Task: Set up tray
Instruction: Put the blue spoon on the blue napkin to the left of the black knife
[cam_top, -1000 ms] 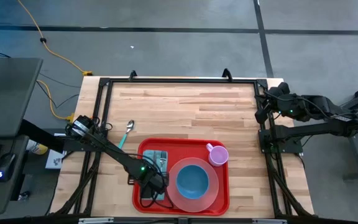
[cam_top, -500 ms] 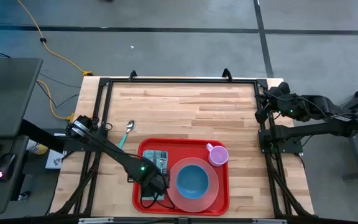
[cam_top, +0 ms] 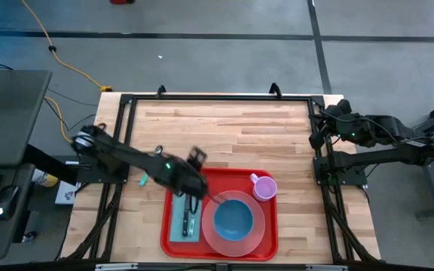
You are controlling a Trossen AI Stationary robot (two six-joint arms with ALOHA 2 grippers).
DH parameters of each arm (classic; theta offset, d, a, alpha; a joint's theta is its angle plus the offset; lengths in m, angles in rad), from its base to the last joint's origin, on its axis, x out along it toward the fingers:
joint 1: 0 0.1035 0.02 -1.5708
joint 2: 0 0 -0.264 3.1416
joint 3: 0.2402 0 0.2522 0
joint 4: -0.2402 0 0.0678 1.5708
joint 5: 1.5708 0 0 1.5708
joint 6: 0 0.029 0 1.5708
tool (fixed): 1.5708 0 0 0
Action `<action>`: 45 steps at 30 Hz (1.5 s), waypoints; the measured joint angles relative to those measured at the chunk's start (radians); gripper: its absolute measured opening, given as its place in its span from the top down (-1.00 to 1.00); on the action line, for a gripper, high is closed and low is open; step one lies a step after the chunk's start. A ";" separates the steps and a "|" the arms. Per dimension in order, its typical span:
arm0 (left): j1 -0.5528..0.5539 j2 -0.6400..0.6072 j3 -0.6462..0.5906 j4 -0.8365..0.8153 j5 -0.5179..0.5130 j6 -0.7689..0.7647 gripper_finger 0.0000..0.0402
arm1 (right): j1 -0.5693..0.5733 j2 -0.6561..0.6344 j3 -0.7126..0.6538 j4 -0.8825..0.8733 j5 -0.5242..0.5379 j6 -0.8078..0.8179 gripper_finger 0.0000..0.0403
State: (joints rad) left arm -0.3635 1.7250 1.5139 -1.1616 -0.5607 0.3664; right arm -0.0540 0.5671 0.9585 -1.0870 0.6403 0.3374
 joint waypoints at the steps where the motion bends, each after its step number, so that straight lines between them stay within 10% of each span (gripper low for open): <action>1: 0.015 -0.027 0.000 0.004 -0.038 -0.052 0.20 | 0.000 0.000 0.000 0.000 0.000 0.000 1.00; 9: 0.099 -0.250 0.000 -0.004 -0.229 -0.564 0.20 | 0.000 0.000 0.000 0.000 0.000 0.001 1.00; 18: 0.180 -0.352 -0.021 -0.406 -0.121 -1.363 0.20 | 0.000 0.000 0.000 -0.015 0.005 0.002 1.00; 33: 0.239 -0.662 -0.424 -0.362 0.170 -1.683 0.20 | 0.000 -0.023 0.000 -0.042 0.016 0.024 1.00; 45: 0.239 -0.880 -0.816 0.061 0.261 -1.681 0.20 | 0.000 -0.026 0.000 -0.041 0.032 0.024 1.00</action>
State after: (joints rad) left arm -0.1246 0.8454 0.6981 -1.1002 -0.2993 -1.3144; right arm -0.0540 0.5407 0.9584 -1.1278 0.6727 0.3614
